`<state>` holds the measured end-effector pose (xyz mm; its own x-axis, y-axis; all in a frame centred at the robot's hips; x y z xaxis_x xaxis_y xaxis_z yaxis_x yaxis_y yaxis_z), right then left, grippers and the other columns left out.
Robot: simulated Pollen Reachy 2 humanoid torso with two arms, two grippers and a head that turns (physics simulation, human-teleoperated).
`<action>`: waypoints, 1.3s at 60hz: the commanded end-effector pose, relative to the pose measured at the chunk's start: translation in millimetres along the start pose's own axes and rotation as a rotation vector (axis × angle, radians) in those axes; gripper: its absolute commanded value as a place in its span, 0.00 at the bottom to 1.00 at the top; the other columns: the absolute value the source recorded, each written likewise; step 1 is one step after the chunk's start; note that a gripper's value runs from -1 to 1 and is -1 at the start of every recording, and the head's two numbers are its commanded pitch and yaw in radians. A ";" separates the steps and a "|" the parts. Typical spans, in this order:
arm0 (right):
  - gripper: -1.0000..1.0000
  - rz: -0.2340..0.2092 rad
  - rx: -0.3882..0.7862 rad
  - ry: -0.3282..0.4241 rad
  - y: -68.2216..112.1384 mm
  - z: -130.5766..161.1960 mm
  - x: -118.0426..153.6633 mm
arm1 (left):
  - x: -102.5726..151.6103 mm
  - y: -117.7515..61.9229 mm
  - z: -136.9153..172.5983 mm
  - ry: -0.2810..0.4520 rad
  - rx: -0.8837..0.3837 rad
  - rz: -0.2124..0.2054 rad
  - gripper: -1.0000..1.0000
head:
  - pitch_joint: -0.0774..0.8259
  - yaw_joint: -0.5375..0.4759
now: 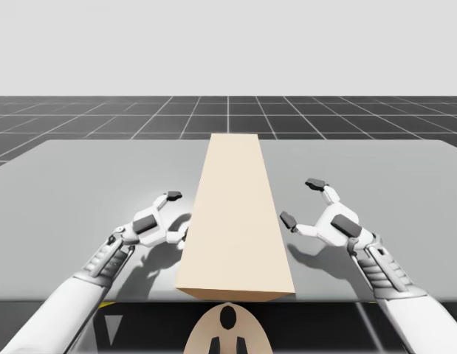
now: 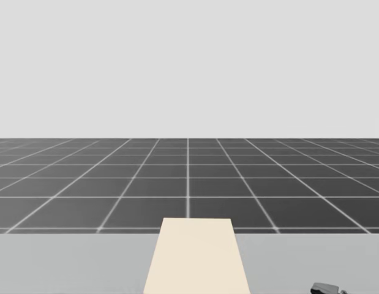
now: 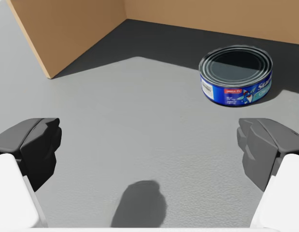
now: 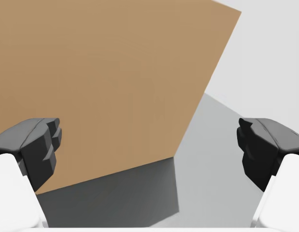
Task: Retrieve the object from inside the box.
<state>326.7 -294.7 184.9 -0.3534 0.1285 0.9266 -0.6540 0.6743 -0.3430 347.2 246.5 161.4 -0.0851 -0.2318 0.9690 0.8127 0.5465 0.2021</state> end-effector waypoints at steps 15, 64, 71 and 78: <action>0.00 0.030 0.004 -0.026 4.4 -3.2 0.8 | -11.9 -21.0 -62.5 -0.008 -0.175 0.030 0.00 | 0.10 0.52; 0.00 0.033 0.012 -0.050 8.0 -4.5 2.5 | -19.9 -29.5 -149.5 0.069 -0.381 0.079 0.00 | 0.14 0.50; 0.00 0.038 0.011 -0.045 8.2 -4.7 1.6 | -24.7 -33.9 -150.2 0.091 -0.398 0.070 0.02 | 0.14 0.50; 0.00 0.041 0.012 -0.042 8.4 -4.7 1.0 | -31.3 -36.5 -146.5 0.102 -0.401 0.090 0.95 | 0.14 0.50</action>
<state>323.9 -285.5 184.4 -0.4073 0.1202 0.9054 -0.6476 0.6610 -0.3791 413.2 117.1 124.3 -0.0196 -0.2384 0.9710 0.9592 0.2696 0.0856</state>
